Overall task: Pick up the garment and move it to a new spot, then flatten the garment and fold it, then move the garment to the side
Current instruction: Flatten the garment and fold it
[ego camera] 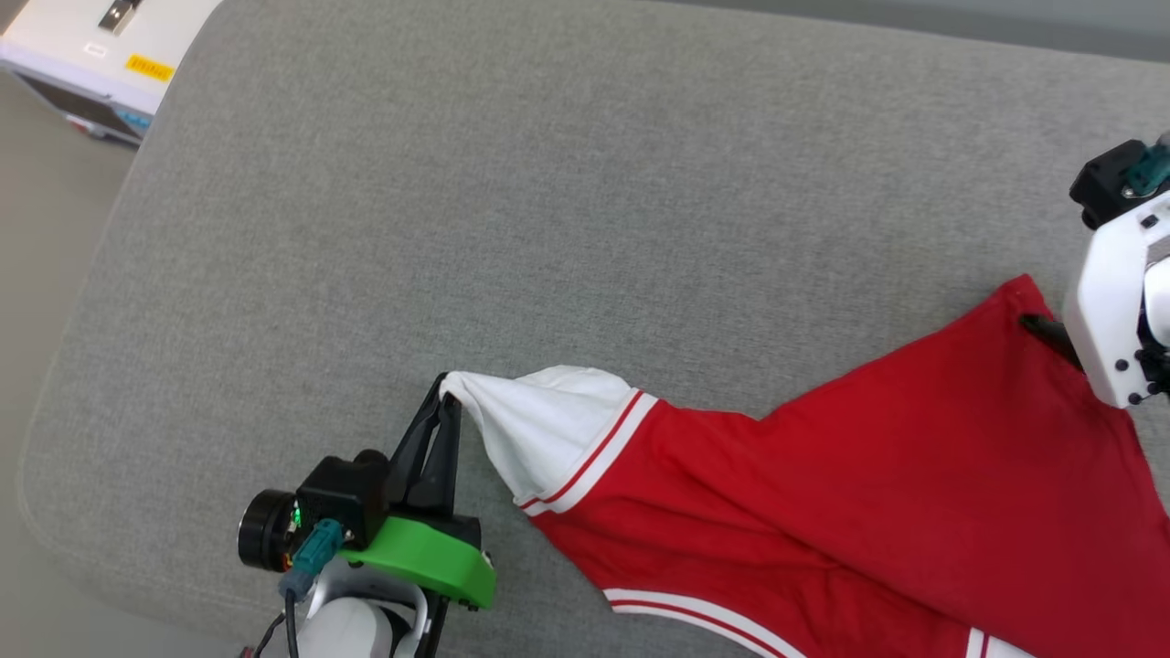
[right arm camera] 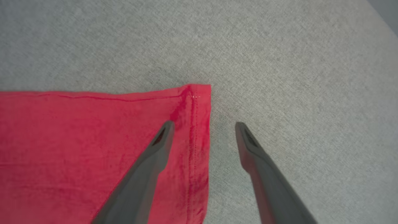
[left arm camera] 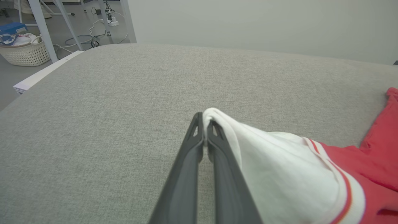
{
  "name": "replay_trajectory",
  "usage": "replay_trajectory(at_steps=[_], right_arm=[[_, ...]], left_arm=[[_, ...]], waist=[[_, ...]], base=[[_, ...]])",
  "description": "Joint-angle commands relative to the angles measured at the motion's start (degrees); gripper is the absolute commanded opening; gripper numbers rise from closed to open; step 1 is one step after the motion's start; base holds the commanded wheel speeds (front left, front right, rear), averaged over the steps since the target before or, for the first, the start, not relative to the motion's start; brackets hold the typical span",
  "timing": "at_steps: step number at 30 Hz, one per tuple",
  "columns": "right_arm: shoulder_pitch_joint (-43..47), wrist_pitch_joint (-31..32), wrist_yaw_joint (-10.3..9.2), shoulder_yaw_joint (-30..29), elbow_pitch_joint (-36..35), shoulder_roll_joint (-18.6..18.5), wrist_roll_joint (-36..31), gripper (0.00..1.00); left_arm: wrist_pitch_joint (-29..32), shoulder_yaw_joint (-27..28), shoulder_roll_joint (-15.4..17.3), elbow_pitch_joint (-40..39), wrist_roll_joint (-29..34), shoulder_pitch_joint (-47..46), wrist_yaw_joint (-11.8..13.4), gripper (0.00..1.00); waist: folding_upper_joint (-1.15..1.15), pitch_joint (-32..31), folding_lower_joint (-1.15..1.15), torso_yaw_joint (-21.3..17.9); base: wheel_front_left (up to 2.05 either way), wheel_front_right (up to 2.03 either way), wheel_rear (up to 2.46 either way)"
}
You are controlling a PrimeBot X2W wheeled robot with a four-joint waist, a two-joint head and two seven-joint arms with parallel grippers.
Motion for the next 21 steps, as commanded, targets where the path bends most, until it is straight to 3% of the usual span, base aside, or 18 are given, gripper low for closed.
replay_trajectory(at_steps=[1, 11, 12, 13, 21], right_arm=[[-1.0, -0.9, -0.03, 1.3, 1.5, 0.6, 0.0, 1.0], [-0.6, -4.4, -0.03, 13.3, 9.7, 0.0, 3.6, 1.0], [-0.9, -5.3, -0.03, 14.3, 9.5, -0.1, 4.0, 0.32], [-1.3, -6.5, -0.03, 14.9, 9.3, -0.3, 4.0, 0.0], [-4.1, -18.4, -0.03, 15.6, 10.2, -0.6, 6.7, 0.0]], left_arm=[[-0.3, -0.1, -0.4, 0.0, 0.6, -1.4, -0.2, 0.0], [-0.4, 0.2, -1.7, 0.1, 1.4, -2.5, -0.7, 0.0], [-0.4, 0.4, -1.7, 0.1, 1.4, -2.5, -0.8, 0.0], [-0.4, 0.5, -1.8, 0.1, 1.5, -2.5, -0.8, 0.0], [-0.4, 1.4, -1.5, 0.6, 2.3, -1.5, -1.2, 0.0]], waist=[[0.0, 2.4, 0.0, 2.1], [0.0, 3.6, 0.0, 2.5], [0.0, 3.5, 0.0, 2.3], [0.0, 3.4, 0.0, 2.2], [0.0, -0.5, 0.0, 0.4]], base=[[0.0, 0.0, 0.0], [0.0, 0.0, 0.0], [0.0, 0.0, 0.0], [0.0, 0.0, 0.0], [0.0, 0.0, 0.0]])
